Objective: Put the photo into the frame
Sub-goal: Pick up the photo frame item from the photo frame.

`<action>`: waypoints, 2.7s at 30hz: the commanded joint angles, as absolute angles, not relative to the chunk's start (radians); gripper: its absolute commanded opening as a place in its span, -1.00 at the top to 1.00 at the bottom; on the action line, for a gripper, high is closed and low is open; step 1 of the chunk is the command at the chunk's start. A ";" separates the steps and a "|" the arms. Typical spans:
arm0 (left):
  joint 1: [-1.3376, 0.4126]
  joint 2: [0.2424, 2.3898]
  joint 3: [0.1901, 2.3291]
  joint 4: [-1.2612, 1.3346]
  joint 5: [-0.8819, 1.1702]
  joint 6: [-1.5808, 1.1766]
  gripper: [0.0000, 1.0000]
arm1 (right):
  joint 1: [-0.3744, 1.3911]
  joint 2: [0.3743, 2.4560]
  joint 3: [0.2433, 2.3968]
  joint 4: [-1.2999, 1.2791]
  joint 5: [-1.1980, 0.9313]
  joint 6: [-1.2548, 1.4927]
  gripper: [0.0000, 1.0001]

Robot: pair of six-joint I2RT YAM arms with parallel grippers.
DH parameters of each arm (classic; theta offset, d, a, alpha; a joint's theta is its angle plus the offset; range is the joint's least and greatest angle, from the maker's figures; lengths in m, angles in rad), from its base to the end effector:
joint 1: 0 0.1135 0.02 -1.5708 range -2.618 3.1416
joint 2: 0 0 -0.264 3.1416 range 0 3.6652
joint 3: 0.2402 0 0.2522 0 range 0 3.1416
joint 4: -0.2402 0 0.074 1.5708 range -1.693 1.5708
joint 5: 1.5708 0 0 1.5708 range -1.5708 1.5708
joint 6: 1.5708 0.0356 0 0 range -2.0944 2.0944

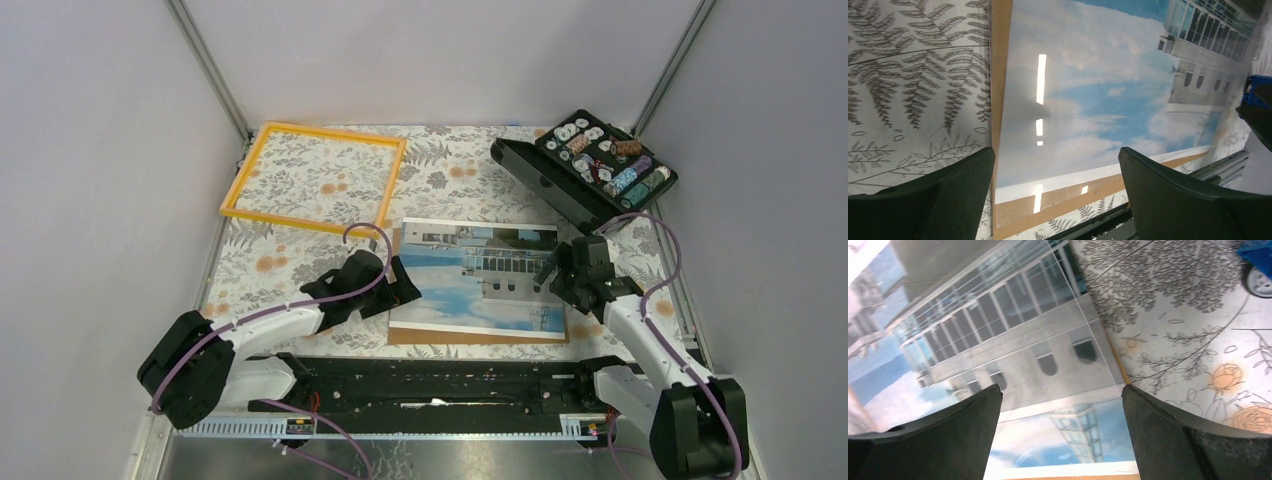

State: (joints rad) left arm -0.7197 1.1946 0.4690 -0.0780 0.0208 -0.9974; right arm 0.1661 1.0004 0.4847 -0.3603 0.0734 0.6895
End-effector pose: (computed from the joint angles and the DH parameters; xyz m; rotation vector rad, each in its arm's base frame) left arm 0.1666 -0.1470 0.1625 -0.3412 2.5184 -0.7936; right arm 0.1881 0.0289 0.1830 0.6694 2.3726 0.2879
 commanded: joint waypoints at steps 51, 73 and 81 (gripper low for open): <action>-0.724 1.164 0.600 -0.337 -0.234 -0.853 -0.98 | 0.176 0.840 0.346 -0.339 -0.463 0.717 -0.70; -0.720 1.245 0.579 -0.283 -0.219 -0.868 -0.97 | 0.176 0.501 0.311 -0.089 -0.671 0.899 -0.64; -0.720 1.250 0.556 -0.243 -0.174 -0.892 -0.97 | 0.176 0.549 0.274 -0.009 -0.605 1.014 -0.40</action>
